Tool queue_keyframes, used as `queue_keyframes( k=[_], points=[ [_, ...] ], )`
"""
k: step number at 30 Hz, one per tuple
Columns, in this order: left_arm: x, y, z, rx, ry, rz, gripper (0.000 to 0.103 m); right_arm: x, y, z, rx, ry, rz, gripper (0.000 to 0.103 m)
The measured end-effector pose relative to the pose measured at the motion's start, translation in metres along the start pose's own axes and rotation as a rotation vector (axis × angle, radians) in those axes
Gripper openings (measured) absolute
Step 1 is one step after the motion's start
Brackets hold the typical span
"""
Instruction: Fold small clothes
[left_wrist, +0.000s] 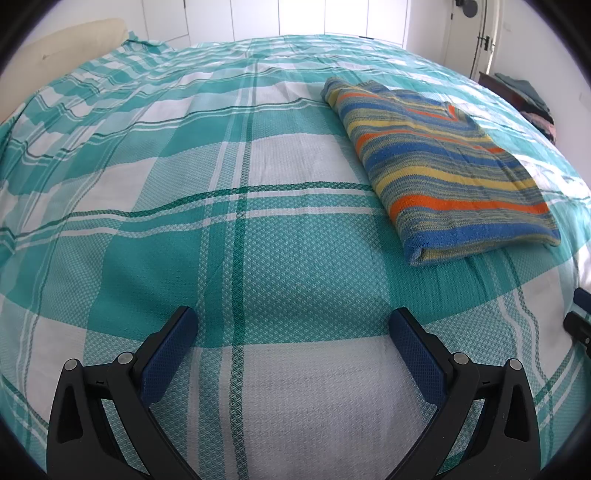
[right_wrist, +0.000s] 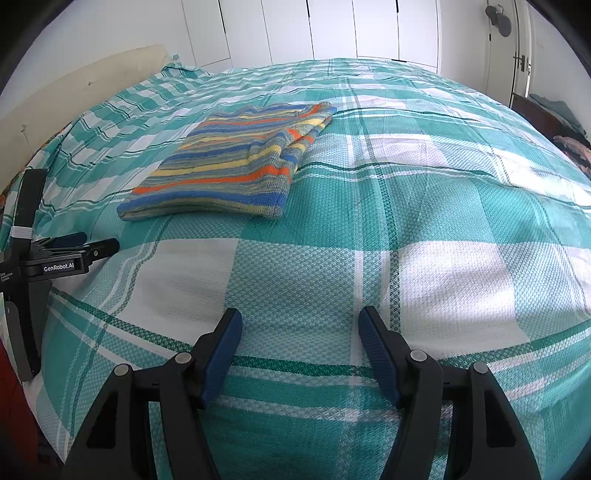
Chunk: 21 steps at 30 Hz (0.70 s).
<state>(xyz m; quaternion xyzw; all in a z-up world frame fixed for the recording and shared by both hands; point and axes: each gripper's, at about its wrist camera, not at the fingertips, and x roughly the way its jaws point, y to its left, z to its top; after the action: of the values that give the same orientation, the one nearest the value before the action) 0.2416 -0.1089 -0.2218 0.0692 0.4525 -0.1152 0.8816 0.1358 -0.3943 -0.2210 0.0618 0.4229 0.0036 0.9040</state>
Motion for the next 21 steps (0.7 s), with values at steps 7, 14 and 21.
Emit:
queue_keyframes(
  k=[7,14,21],
  points=[
    [0.0000,-0.0001,0.0001,0.000,0.000,0.000,0.103,-0.0012,-0.0005,-0.0009,0.004,-0.001,0.010,0.067],
    [0.0000,-0.0001,0.0001,0.000,0.000,0.000,0.103,-0.0010,0.0039,-0.0020,-0.005,-0.001,0.008,0.069],
    [-0.0010,0.0001,-0.0018,-0.004,-0.009,0.000,0.103,-0.0002,0.0038,-0.0023,0.000,0.000,0.016,0.070]
  ],
)
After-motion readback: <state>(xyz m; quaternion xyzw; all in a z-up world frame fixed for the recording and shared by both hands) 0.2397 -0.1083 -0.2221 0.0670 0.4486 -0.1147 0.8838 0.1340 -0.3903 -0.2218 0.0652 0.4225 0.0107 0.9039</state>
